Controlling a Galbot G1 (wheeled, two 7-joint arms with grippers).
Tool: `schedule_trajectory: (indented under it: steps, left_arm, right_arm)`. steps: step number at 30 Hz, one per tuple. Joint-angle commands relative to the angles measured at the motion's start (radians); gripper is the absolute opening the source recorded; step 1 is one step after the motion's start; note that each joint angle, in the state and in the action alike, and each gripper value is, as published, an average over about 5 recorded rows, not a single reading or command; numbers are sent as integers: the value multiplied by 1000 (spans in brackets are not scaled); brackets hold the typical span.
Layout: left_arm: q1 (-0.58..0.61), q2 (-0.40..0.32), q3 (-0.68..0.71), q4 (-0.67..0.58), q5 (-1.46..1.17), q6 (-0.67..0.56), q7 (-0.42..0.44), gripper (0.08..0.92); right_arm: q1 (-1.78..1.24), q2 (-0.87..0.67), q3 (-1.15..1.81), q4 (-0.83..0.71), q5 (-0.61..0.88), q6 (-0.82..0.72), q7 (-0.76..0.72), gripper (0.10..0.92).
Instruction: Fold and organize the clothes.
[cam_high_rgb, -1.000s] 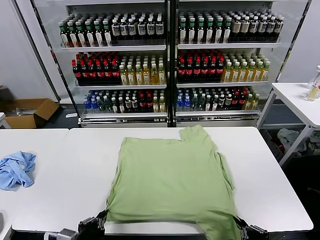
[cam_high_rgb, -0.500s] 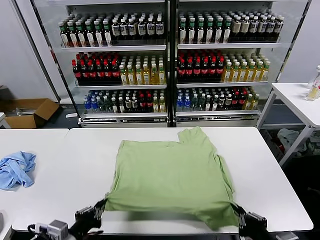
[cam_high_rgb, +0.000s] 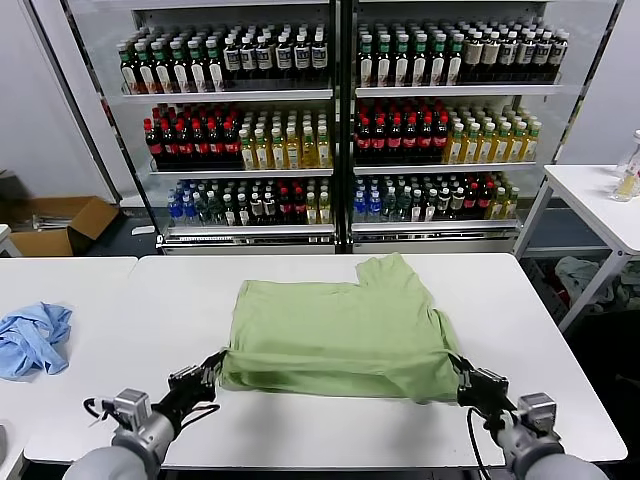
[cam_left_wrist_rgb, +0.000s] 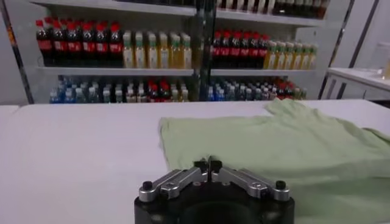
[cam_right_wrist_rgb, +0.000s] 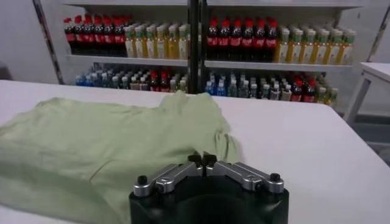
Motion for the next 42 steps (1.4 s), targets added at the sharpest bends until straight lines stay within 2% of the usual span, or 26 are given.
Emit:
schedule_trajectory:
  steps: [1, 11, 13, 16, 22, 26, 31, 37, 42]
  left_arm:
    - [-184, -10, 81, 198, 44, -37, 49, 86]
    - [-242, -15, 144, 293, 129, -47, 43, 86]
    - [-236, -21, 154, 319, 175, -59, 38, 89]
    - [-224, -28, 156, 333, 207, -87, 29, 124]
    - [-166, 12, 84, 234, 134, -132, -7, 288]
    - [-87, 45, 28, 126, 31, -104, -12, 401]
    - [1, 28, 14, 30, -32, -37, -24, 548]
    - [20, -8, 63, 46, 32, 12, -37, 721]
    - [-2, -25, 75, 88, 69, 83, -69, 814]
  right_arm:
    - [148, 27, -75, -120, -33, 0, 10, 106]
    - [178, 51, -106, -195, -69, 32, -24, 107]
    - [171, 69, -122, -212, -95, 36, -27, 122]
    - [156, 87, -129, -215, -116, 40, -27, 189]
    - [90, 55, -63, -121, -113, 33, -26, 362]
    - [-12, 22, -3, -56, -114, 31, -38, 475]
    - [-111, 23, 52, -47, -113, 46, -50, 622]
    - [-121, 45, 39, -78, -121, 52, -35, 784]
    - [-99, 64, 14, -100, -113, 44, -22, 814]
